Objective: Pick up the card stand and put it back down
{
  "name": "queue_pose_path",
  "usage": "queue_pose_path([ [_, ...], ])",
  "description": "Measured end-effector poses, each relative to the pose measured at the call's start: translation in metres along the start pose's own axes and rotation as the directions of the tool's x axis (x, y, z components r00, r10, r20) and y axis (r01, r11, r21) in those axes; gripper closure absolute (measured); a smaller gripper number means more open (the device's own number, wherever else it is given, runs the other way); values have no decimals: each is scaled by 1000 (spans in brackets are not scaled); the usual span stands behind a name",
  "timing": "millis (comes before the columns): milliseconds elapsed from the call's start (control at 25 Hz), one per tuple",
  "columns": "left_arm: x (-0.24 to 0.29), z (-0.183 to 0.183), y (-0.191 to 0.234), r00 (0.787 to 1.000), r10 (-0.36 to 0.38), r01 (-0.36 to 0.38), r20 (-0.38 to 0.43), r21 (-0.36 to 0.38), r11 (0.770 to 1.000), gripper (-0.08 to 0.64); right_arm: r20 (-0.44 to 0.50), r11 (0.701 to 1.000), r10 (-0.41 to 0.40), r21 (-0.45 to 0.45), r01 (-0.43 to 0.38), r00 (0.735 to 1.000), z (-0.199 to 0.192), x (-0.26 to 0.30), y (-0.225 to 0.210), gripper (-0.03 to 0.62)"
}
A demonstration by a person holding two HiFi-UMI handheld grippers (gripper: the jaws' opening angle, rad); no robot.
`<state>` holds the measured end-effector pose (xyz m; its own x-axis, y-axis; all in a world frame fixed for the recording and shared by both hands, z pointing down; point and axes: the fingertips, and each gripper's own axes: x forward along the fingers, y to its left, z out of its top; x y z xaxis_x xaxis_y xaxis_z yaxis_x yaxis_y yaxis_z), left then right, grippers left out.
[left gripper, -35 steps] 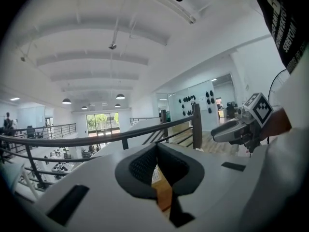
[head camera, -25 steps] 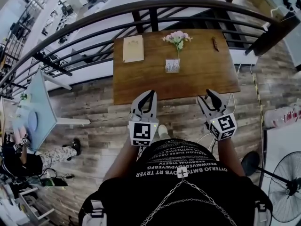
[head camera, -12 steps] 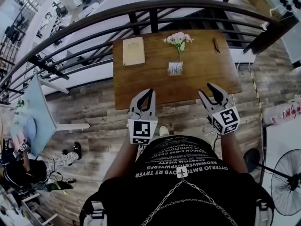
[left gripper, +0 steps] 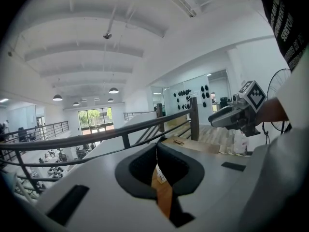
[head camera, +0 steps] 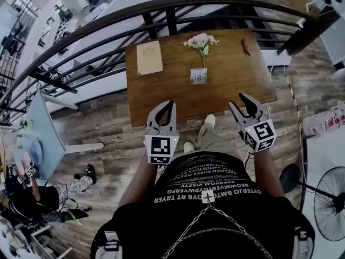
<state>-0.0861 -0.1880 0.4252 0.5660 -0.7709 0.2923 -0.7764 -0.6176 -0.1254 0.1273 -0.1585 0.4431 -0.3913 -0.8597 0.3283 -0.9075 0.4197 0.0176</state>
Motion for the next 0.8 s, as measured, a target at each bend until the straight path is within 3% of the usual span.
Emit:
queue_pose_path([
  [360, 37, 0, 5, 999, 10, -9, -35, 6, 1000, 534, -17, 999, 23, 43, -22, 1000, -20, 38, -30, 426],
  [800, 102, 2, 24, 997, 42, -43, -70, -11, 999, 532, -143, 991, 100, 103, -86, 985, -79, 109, -74, 426],
])
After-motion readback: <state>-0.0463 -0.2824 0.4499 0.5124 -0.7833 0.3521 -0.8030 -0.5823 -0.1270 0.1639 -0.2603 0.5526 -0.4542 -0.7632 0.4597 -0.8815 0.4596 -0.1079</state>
